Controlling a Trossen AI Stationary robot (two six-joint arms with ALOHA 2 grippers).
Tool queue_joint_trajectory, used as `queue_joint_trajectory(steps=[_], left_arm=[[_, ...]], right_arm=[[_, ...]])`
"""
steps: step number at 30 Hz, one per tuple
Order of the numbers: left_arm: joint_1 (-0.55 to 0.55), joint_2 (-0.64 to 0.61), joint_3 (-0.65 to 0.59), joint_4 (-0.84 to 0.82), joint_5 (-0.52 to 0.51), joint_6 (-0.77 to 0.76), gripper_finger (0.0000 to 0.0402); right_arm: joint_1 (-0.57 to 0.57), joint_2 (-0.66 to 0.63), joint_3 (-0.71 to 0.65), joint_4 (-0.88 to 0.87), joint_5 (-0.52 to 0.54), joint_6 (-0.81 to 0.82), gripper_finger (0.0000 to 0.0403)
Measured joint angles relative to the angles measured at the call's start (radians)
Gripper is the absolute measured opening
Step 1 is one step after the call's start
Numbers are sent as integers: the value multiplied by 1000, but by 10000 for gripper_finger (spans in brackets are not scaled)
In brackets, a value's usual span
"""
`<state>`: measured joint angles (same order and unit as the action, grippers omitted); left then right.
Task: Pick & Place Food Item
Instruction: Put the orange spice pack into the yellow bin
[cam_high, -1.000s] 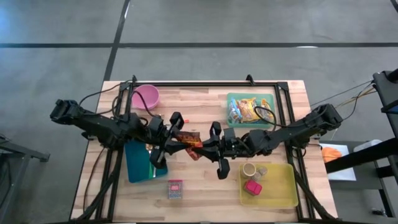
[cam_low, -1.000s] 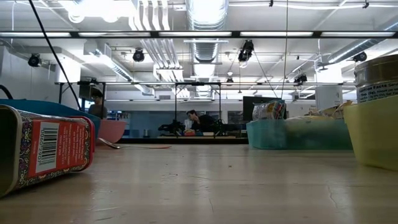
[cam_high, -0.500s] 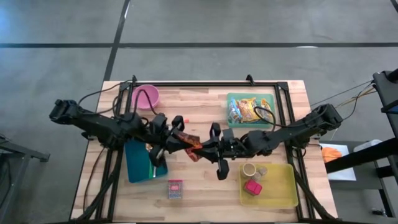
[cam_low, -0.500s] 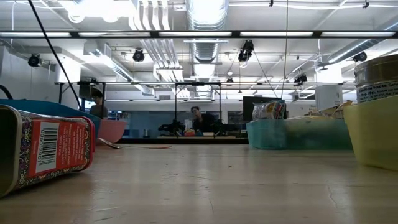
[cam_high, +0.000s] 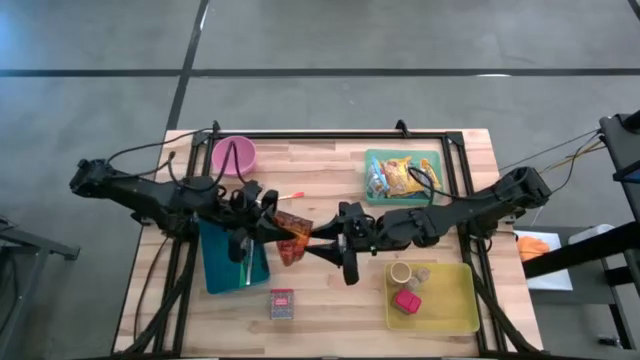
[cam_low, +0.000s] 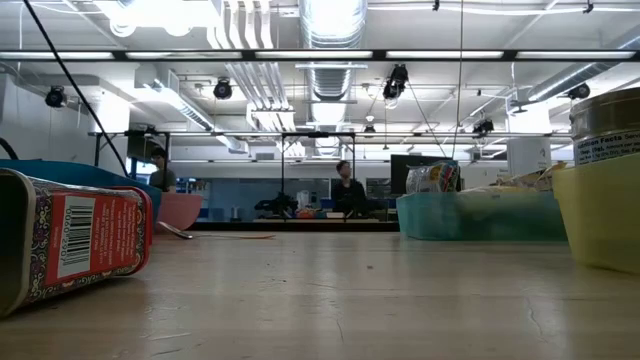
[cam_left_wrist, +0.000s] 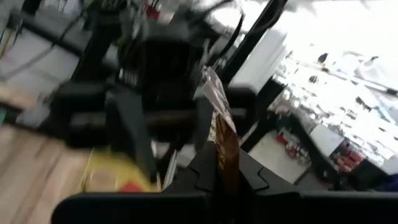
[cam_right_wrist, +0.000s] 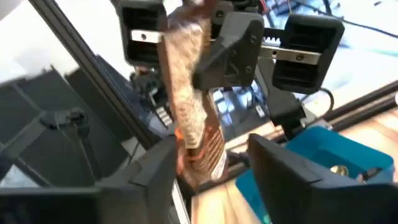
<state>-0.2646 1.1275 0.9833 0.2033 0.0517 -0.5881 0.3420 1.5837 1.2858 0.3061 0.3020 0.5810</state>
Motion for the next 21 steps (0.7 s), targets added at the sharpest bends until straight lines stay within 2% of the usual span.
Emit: queue_joint_trajectory(steps=[4,8,13,17,21], left_arm=[[0,-61,0,-174,27,-70,14],[0,-80,0,-343,82,-147,14],[-2,-57,0,-424,171,-173,14],[-2,-26,0,-429,225,-172,14],[-2,-2,0,-420,230,-139,14]], right_arm=[[-2,0,68,-168,-50,-1,238],[-3,0,156,-380,-69,9,274],[-18,2,269,-581,-153,30,287],[-56,2,288,-610,-273,82,288],[-90,2,286,-618,-367,133,288]])
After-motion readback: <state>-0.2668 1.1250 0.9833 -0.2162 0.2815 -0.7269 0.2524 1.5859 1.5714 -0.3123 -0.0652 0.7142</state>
